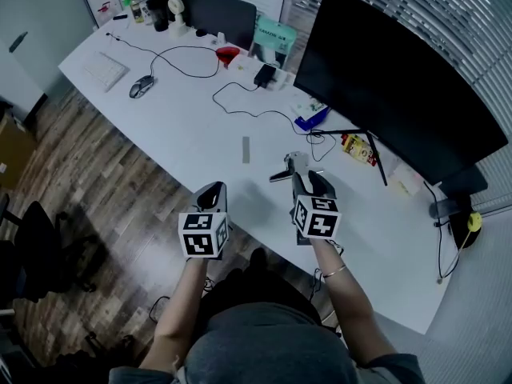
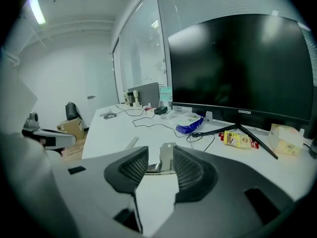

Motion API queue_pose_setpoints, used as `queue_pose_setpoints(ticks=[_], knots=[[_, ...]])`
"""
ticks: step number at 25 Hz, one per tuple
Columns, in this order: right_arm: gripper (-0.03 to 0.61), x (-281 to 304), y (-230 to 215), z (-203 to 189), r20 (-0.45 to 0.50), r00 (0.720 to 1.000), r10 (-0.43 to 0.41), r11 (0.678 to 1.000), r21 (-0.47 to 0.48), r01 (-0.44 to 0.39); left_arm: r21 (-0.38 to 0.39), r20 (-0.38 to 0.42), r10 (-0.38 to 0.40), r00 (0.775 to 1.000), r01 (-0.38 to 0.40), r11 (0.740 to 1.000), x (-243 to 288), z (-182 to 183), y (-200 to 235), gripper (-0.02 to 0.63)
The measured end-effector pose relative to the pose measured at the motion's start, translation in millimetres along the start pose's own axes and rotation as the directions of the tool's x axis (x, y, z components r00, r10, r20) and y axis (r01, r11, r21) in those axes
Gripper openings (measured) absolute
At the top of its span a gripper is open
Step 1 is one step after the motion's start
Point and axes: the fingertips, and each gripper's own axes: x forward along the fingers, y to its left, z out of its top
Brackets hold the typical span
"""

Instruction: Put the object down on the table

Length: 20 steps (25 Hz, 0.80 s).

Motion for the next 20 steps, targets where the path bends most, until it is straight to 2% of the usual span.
queue_pose_setpoints(ticks=[8,17,20], knots=[[0.092,-39.0,12.9,7.7,0.064,0.998,0.002,1.000,0.007,-0.002,0.019,0.002,-0.046,0.999,0.046,0.999,-0.8,0.2,-10.6,0.030],[0.006,-73.7,18.5,8.1,0.093,0.995,-0.023,0.999,0.024,0.021,0.041,-0.008,-0.097,0.995,0.097,0.994,-3.6,-4.4,-23.5,0.031],[0.006,-83.2,19.9,6.9,0.099,0.995,-0.026,0.999,0.025,0.023,0.052,-0.013,-0.111,0.994,0.112,0.992,-5.1,-5.2,-27.4,0.031]])
